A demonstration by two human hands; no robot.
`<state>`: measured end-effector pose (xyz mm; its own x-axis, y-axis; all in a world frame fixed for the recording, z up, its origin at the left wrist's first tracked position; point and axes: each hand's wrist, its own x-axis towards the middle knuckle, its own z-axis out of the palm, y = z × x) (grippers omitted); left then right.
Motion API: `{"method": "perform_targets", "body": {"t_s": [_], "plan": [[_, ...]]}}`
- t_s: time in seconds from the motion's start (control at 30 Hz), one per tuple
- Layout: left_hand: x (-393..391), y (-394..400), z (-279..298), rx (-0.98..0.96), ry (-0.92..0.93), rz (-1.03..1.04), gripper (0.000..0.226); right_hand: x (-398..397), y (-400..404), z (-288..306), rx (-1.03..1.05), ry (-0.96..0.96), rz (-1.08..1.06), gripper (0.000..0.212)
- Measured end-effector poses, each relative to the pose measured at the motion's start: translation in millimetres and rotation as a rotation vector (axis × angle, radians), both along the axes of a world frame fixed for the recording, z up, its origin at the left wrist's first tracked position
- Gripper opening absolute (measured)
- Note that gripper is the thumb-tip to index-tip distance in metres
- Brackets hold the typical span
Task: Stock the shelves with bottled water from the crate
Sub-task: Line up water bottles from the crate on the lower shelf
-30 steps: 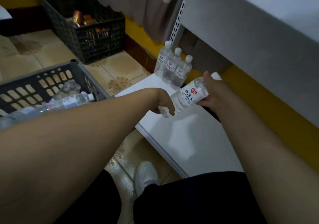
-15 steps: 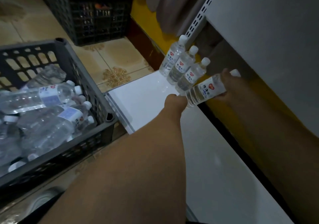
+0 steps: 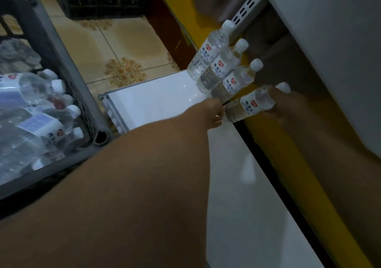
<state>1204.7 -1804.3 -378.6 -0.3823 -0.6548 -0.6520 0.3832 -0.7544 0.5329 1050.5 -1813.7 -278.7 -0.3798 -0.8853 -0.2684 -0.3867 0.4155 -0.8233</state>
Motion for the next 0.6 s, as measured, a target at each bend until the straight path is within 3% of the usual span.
{"method": "perform_targets", "body": {"t_s": [0.07,0.2,0.3,0.43,0.6], "plan": [[-14,0,-9,-0.016,0.025,-0.020,0.020,4,-4,0,-0.002,-0.012,0.040,0.042],[-36,3,-9,-0.067,0.024,-0.116,0.023,13,-15,0,0.039,0.147,0.112,0.045],[-41,2,-10,-0.106,-0.064,-0.195,0.033,18,-17,-10,0.083,0.194,0.092,0.034],[-42,3,-6,-0.186,-0.157,-0.266,0.064,13,-17,-24,0.067,0.119,0.050,0.010],[-44,4,0,-0.270,-0.199,-0.316,0.074,10,-22,-20,0.051,0.141,0.007,0.029]]}}
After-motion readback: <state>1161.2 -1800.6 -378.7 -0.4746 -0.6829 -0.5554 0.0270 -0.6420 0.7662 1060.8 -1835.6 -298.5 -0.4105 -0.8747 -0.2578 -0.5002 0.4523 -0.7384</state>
